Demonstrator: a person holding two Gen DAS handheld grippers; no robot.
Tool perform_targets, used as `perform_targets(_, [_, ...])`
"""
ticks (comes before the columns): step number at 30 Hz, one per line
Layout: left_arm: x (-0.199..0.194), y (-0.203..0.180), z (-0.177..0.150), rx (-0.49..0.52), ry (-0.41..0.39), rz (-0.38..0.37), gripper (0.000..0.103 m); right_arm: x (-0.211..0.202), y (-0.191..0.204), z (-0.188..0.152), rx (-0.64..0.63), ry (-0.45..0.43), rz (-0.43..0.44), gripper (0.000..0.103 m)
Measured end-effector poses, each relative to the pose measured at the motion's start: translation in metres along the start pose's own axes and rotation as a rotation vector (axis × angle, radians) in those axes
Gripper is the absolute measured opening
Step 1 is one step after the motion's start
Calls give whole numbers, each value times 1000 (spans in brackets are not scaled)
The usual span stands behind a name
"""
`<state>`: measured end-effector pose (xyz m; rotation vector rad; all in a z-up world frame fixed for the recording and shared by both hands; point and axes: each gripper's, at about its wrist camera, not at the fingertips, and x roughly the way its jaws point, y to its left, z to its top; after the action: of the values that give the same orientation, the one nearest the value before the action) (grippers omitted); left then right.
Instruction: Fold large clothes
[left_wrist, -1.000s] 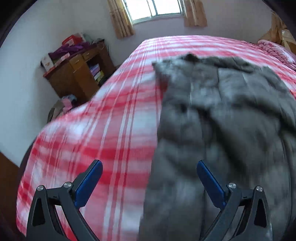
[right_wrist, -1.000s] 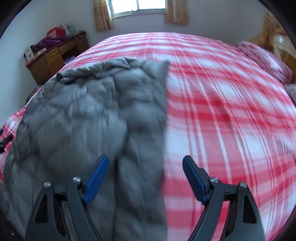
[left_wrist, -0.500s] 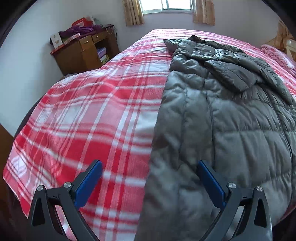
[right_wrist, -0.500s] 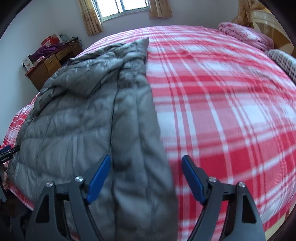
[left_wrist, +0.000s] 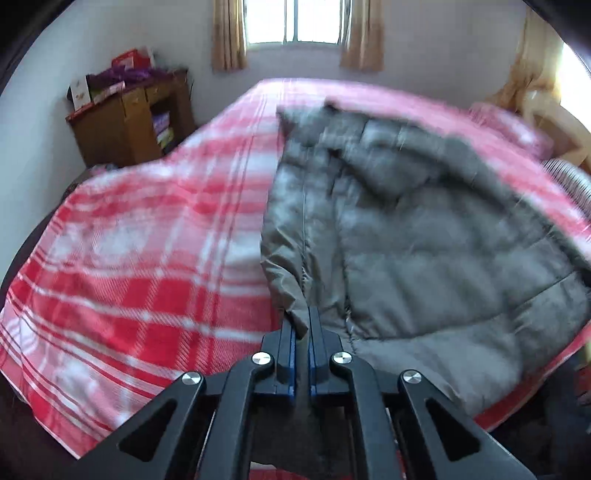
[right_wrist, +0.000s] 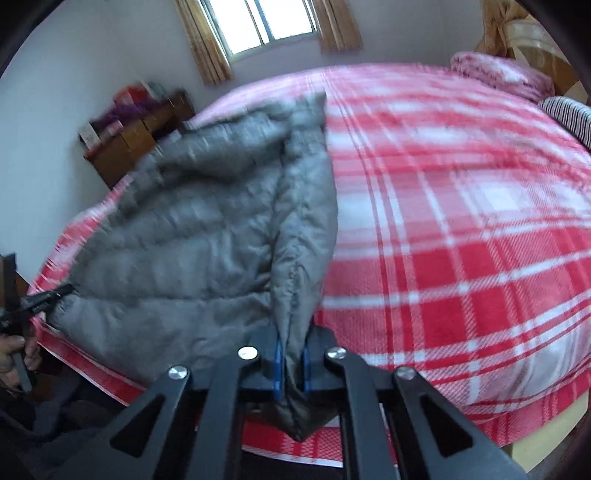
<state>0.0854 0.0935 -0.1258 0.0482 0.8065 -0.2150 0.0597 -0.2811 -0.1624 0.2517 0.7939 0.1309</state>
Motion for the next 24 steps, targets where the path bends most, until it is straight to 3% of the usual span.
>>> perform_targets(6, [-116,15,42,-48,-245,-167,3,-93,15,33,-7,-208,78,8])
perform_targets(10, [-147,19,69,-47,-329,-186,3,-144,34,56,-43,-347,111,8])
perform_targets(13, [-120,27,99,-40,-319,-164,3,-156,42,81,-71,-423,101,8])
perform_targets(16, [-57,41,136,-67,-242,-144,3,-128,34,113,-43,-419,97,8])
perform_targets(20, [37,44,180,-51,-173,-82,3,-44,17,168,24,-360,28,8])
perform_targets(24, [106,39,200,-36,-124,-26,3,19,2,197,56,-317,-54,8])
